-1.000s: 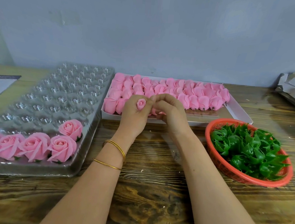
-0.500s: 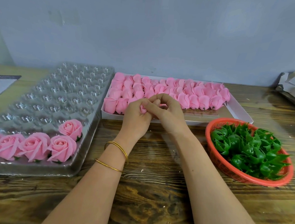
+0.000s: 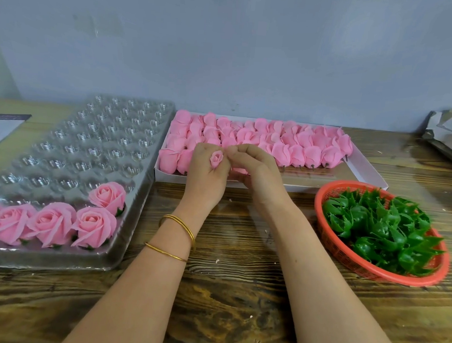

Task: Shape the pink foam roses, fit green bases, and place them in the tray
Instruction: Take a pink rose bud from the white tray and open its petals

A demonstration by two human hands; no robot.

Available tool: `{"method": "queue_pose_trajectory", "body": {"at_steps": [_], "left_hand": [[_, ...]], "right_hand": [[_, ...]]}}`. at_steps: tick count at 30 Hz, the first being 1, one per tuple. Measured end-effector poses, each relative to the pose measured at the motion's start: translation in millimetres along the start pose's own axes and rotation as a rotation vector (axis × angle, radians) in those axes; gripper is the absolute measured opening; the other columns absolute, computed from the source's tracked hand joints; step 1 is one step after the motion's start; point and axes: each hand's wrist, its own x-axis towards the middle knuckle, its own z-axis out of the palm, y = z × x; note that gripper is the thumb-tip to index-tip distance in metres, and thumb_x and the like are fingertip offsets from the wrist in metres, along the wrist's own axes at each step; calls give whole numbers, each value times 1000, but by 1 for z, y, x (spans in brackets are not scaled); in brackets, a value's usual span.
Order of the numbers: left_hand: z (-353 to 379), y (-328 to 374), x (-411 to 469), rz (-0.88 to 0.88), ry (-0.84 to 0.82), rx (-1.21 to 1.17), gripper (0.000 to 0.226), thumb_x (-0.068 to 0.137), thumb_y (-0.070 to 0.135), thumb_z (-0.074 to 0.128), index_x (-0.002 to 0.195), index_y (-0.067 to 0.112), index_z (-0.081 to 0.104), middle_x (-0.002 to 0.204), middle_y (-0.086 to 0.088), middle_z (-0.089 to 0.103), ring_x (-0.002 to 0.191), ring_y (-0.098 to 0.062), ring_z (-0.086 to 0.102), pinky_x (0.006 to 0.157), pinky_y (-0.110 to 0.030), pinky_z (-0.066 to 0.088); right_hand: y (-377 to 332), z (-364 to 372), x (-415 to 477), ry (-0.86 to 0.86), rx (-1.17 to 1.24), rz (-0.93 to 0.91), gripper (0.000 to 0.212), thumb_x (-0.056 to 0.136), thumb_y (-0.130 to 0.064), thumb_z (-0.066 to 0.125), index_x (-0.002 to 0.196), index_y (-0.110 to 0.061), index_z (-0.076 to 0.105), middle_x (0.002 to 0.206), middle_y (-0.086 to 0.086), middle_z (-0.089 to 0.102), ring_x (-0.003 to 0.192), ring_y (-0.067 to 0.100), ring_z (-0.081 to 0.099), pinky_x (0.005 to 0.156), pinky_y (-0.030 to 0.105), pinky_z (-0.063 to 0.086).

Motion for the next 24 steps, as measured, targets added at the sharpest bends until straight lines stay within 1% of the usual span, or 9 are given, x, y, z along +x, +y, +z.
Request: {"method": "queue_pose_trajectory", "body": {"at_steps": [3,6,8,11,15,17,19,22,24], "left_hand": [[-1,1,1,-34,51,-105,41,100,24,53,75,-8,53,76,-26,54,73,-25,52,63,-42,43],[0,5,-2,-127,61,-255,31,94,37,58,69,18,56,78,-19,58,74,-28,59,76,-60,52],[0,5,-1,-169,56,-295,29,87,44,60,70,21,59,80,-15,62,78,-28,64,81,-60,53],[0,1,1,-238,33,-337,41,81,52,62,86,12,66,87,-13,70,86,-27,71,83,-48,58],[-1,-4,3,-236,-12,-357,37,78,54,67,77,17,69,79,-9,72,84,-28,72,77,-39,59],[-2,-5,2,-202,-42,-361,26,85,43,70,72,21,71,75,-4,73,78,-20,73,70,-32,59],[-3,-4,2,-168,-79,-341,23,85,37,72,65,26,71,69,2,72,71,-10,71,63,-23,55],[-4,-3,1,-166,-103,-294,18,71,46,75,62,31,71,72,2,73,78,-12,71,72,-30,56],[-5,-2,2,-159,-125,-291,18,65,51,75,62,33,71,73,3,72,82,-14,70,80,-36,57]], "right_hand": [[0,-1,-1,-65,4,32,24,76,4,55,95,-1,69,93,20,68,98,35,65,100,53,49],[1,1,-5,-152,-45,12,34,67,11,61,98,-2,67,87,10,71,83,17,69,82,29,58],[2,2,-5,-174,-104,-11,38,72,20,66,105,2,65,91,12,70,79,12,68,76,21,57],[3,3,-5,-158,-132,-37,37,74,19,70,106,4,61,90,11,66,73,9,65,72,18,54],[5,2,-4,-128,-169,-49,31,76,14,72,104,2,63,92,21,66,78,18,62,77,27,56],[5,0,-4,-132,-154,-31,33,78,12,71,109,5,64,96,25,67,82,21,63,82,33,56],[6,-2,-4,-155,-86,13,36,80,15,67,115,4,63,99,22,70,89,18,67,86,31,56],[5,-5,-4,-226,68,105,42,83,19,59,123,6,59,118,27,65,114,30,64,102,40,50],[5,-7,-3,-287,158,146,42,86,21,53,125,6,57,115,21,66,110,26,65,101,35,50]]}}
